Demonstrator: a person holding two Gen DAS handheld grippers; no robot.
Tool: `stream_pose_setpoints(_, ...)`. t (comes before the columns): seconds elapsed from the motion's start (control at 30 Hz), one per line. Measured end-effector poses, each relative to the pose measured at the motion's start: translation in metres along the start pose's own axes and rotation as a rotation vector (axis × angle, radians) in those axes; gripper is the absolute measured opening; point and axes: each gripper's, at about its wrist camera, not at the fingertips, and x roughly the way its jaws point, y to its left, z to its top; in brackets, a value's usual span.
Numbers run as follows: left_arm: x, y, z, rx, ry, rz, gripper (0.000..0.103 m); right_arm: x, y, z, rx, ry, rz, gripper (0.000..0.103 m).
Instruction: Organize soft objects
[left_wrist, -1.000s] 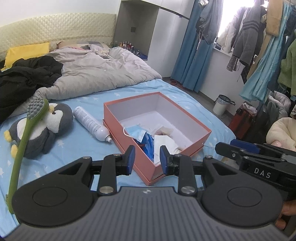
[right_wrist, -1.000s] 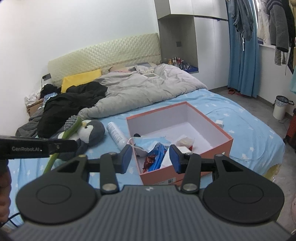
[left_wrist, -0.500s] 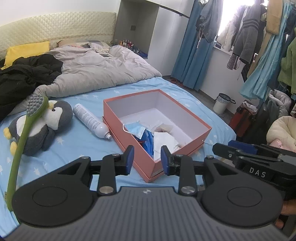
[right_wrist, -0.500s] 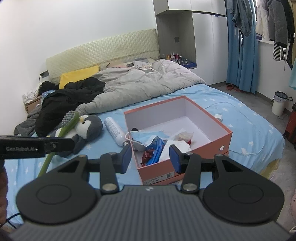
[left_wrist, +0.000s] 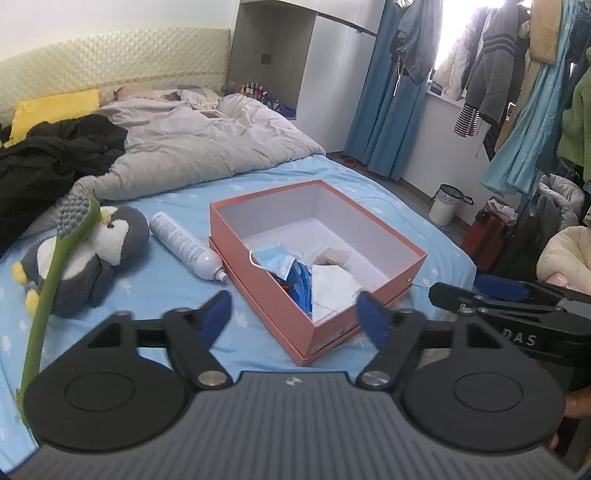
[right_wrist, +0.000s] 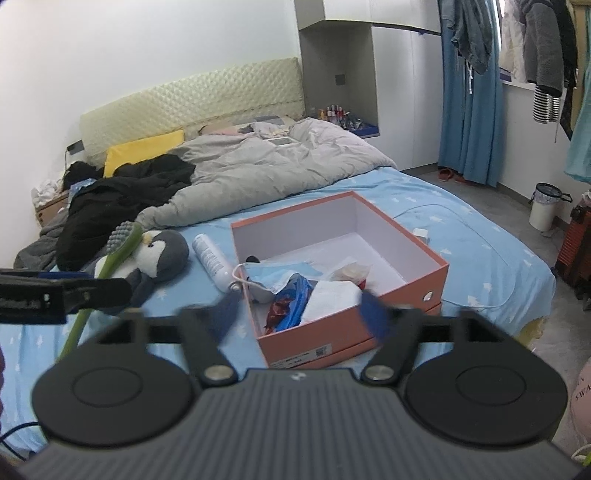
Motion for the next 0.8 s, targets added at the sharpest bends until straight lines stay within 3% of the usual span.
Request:
stream_pose_setpoints(0.17,0.001,-0.001,0.001,0.008,-0.003,0.001,0.1,0.003,-0.008,0.0,0.014,0.007,-0.025,0.092)
stream_pose_setpoints(0.8,0.005,0.003,0.006,-0.031,0.006,0.038,0.103,0.006,-0.013,-0.003,0.045,0.018,-0.025,0.094)
